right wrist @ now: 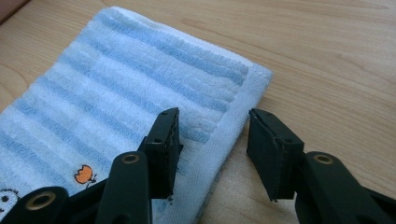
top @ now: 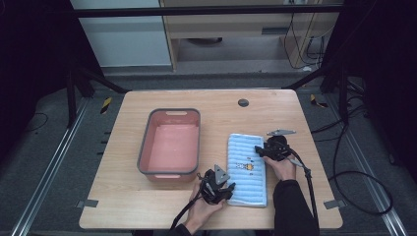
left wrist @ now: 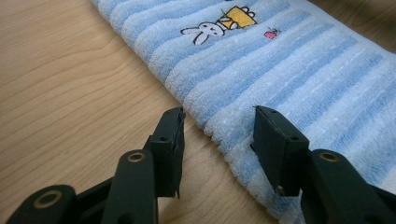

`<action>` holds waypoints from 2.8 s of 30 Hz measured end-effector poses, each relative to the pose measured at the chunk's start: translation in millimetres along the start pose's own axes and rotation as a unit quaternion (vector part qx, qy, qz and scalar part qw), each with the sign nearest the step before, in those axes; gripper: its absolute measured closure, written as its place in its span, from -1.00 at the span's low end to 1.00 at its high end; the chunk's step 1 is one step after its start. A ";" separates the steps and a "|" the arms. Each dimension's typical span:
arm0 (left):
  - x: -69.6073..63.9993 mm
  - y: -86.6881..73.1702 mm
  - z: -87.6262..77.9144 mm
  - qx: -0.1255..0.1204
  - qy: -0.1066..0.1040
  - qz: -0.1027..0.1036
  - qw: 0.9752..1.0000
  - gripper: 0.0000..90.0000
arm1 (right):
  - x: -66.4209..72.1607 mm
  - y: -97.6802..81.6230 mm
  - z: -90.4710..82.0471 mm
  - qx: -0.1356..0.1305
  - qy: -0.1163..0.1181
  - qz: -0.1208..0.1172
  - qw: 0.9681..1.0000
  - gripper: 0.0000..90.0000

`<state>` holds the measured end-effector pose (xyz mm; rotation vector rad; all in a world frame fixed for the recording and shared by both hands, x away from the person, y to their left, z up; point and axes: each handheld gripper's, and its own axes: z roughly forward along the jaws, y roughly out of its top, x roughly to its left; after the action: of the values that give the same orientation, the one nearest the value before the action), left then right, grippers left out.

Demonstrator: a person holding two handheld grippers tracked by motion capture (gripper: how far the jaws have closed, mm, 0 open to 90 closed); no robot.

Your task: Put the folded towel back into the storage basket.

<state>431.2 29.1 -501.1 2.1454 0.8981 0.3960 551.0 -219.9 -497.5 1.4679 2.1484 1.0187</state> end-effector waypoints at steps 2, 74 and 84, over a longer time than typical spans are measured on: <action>-0.4 -0.2 0.5 0.001 -0.001 -0.003 1.000 0.22 | -0.4 -0.6 0.8 0.002 0.000 0.003 1.000 0.22; -1.7 42.0 -76.9 -0.113 -0.034 -0.002 0.993 0.92 | 35.9 50.0 -89.8 -0.146 0.027 -0.021 0.989 0.83; 7.8 54.1 -93.7 -0.129 -0.027 0.005 0.991 0.92 | 45.8 71.4 -102.4 -0.166 0.022 -0.024 0.986 0.83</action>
<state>412.7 59.5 -398.6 1.9144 0.7611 0.4333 514.8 -200.9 -370.9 1.2397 1.9155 1.3264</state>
